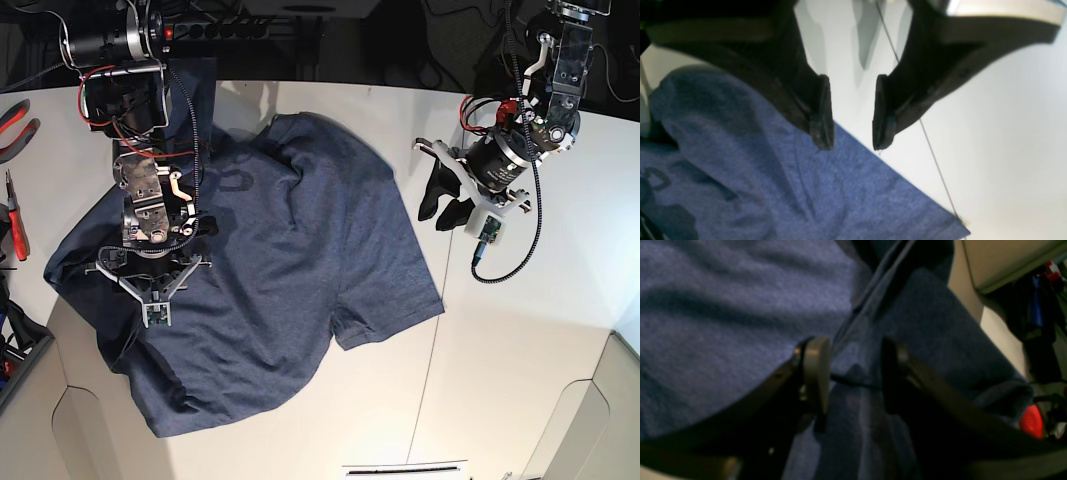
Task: Layout the t-shirt on the table in an organized manner, then fold the t-shirt properly
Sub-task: 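Release the fabric and reposition the right gripper over the shirt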
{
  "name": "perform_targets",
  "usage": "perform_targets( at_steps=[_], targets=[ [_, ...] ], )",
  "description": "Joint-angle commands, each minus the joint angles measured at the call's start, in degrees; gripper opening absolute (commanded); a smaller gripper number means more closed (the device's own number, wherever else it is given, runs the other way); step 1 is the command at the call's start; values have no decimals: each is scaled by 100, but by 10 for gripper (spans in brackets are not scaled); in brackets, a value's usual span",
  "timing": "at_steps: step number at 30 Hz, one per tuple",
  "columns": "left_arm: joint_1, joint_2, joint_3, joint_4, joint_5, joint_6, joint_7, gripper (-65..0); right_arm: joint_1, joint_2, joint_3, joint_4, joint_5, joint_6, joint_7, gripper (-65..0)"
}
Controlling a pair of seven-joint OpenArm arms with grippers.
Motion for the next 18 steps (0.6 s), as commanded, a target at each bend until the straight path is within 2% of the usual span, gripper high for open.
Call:
perform_targets(
  at_steps=[1, 4, 6, 15, 18],
  targets=[
    [-33, -46, -26, 79, -63, -103, -105, -418, 153, 13, 17, 122, -46, -46, 149, -478],
    [-33, -46, -26, 79, -63, -103, -107, -418, 153, 13, 17, 122, -90, -46, 149, -646],
    [-33, -46, -26, 81, -63, -103, -107, -418, 153, 13, 17, 122, -92, -116, 149, -650],
    [-33, -46, -26, 81, -63, -103, -107, -418, 155, 15, 17, 122, -586, -942, 155, -650],
    [-33, -46, -26, 79, -63, -103, -107, -418, 162, 42, 15, 122, -798, -1228, 466, -650]
  ],
)
